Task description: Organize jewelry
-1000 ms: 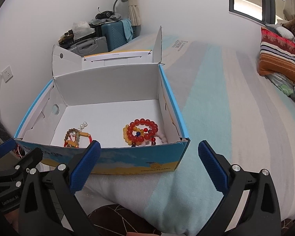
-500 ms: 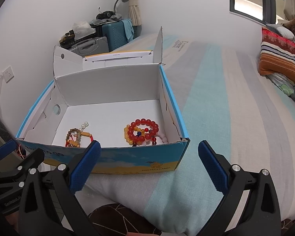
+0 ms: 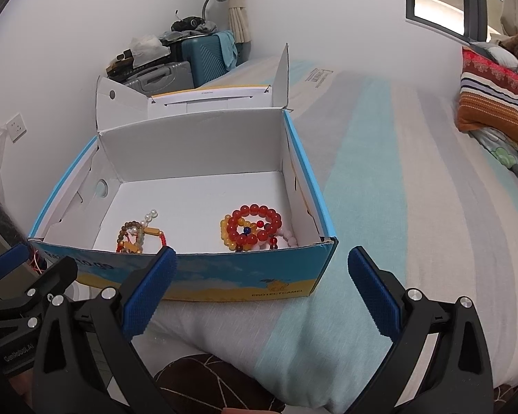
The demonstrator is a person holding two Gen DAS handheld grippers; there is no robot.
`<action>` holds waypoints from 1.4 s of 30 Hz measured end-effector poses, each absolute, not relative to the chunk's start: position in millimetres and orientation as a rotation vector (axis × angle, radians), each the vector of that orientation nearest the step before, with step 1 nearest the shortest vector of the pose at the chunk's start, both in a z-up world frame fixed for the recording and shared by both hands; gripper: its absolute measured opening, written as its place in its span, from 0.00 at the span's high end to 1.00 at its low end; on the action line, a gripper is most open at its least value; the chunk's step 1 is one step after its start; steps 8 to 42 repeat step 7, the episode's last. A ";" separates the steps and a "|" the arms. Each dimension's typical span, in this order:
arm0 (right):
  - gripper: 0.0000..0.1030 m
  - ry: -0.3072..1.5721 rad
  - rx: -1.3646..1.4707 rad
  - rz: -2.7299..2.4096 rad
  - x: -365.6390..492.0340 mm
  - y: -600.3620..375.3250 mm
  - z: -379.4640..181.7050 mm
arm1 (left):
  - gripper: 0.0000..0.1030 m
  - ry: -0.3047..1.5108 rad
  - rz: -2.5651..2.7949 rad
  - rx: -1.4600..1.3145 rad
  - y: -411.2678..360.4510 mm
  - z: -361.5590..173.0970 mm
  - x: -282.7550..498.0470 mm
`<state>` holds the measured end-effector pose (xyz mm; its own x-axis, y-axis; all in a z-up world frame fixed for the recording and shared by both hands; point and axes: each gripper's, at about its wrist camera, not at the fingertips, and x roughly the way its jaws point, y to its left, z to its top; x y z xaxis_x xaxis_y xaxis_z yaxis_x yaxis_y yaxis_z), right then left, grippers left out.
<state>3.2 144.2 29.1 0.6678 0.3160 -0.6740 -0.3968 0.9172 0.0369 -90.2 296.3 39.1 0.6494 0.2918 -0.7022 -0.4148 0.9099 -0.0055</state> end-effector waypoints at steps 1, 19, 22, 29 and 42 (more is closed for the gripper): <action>0.07 0.737 -0.116 0.403 3.1 144.1 29.1 | 0.06 0.769 0.404 -0.171 296.2 39.4 -90.0; 0.07 0.739 -0.116 0.402 2.9 144.0 28.6 | 0.06 0.767 0.400 -0.177 296.4 39.7 -90.5; 0.07 0.739 -0.116 0.402 2.9 144.0 28.6 | 0.06 0.767 0.400 -0.177 296.4 39.7 -90.5; 0.07 0.739 -0.116 0.402 2.9 144.0 28.6 | 0.06 0.767 0.400 -0.177 296.4 39.7 -90.5; 0.07 0.739 -0.116 0.402 2.9 144.0 28.6 | 0.06 0.767 0.400 -0.177 296.4 39.7 -90.5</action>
